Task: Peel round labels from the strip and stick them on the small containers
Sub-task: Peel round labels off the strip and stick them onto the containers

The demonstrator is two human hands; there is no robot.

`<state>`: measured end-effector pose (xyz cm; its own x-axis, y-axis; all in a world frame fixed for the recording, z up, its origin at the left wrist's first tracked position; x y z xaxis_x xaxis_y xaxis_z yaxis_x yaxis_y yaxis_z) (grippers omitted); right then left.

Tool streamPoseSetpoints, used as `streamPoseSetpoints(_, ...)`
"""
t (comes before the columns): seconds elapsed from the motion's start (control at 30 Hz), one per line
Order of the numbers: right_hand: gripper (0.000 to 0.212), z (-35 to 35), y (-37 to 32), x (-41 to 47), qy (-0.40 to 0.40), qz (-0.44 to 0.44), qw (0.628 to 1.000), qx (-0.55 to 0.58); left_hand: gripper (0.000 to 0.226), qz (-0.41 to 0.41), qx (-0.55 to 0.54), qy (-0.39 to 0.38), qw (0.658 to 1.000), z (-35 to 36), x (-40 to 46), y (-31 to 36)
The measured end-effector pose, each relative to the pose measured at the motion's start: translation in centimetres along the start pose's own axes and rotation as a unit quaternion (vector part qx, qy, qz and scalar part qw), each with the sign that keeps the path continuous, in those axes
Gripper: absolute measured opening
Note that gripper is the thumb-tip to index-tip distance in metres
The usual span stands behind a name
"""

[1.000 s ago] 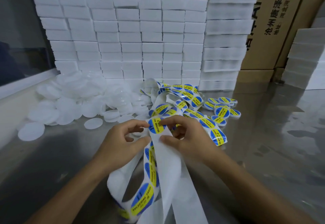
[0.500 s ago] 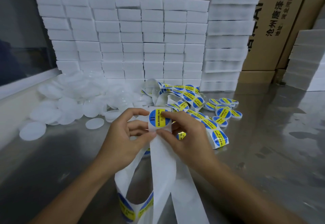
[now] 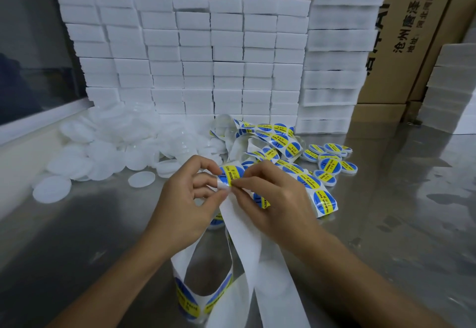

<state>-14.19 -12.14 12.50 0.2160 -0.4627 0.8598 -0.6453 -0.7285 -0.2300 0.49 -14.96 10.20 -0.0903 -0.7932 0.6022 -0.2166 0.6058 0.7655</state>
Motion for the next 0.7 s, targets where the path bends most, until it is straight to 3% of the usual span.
streamPoseSetpoints(0.13,0.012,-0.1,-0.5,0.3,-0.012,-0.04,0.998,-0.047,0.04,0.003,0.004,-0.011,1.0,0.3,0.0,-0.1)
streamPoseSetpoints(0.3,0.011,0.0,-0.6,0.3,-0.033,-0.026,0.998,-0.045,0.041,0.006,0.015,-0.022,1.0,0.5,-0.1,-0.3)
streamPoseSetpoints(0.37,0.01,-0.1,-0.1,0.3,-0.031,0.007,0.999,-0.019,0.041,0.015,0.019,-0.028,0.999,0.5,-0.2,-0.1)
streamPoseSetpoints(0.47,0.008,-0.4,2.3,0.2,-0.01,0.132,0.988,0.074,0.04,0.014,0.042,-0.029,0.999,0.4,-0.2,-0.2)
streamPoseSetpoints(0.6,0.016,0.3,7.9,-1.1,0.001,0.386,0.89,0.243,0.034,-0.035,0.051,0.013,0.998,-0.9,0.1,-1.8)
streamPoseSetpoints(0.7,0.024,0.5,10.7,-2.6,0.01,0.497,0.81,0.311,0.033,-0.061,0.021,0.04,0.997,-1.7,0.2,-3.0)
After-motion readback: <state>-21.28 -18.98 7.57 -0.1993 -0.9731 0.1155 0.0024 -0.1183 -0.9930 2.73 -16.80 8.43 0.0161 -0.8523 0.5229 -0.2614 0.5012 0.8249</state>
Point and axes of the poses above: each hand's wrist, its own x-axis towards the middle knuckle, its own z-axis out of the palm, y = z × x, the point moved 9 cm from there along x, towards the middle knuckle, and after that the axes turned 6 degrees about z, right-handed, at the moved point
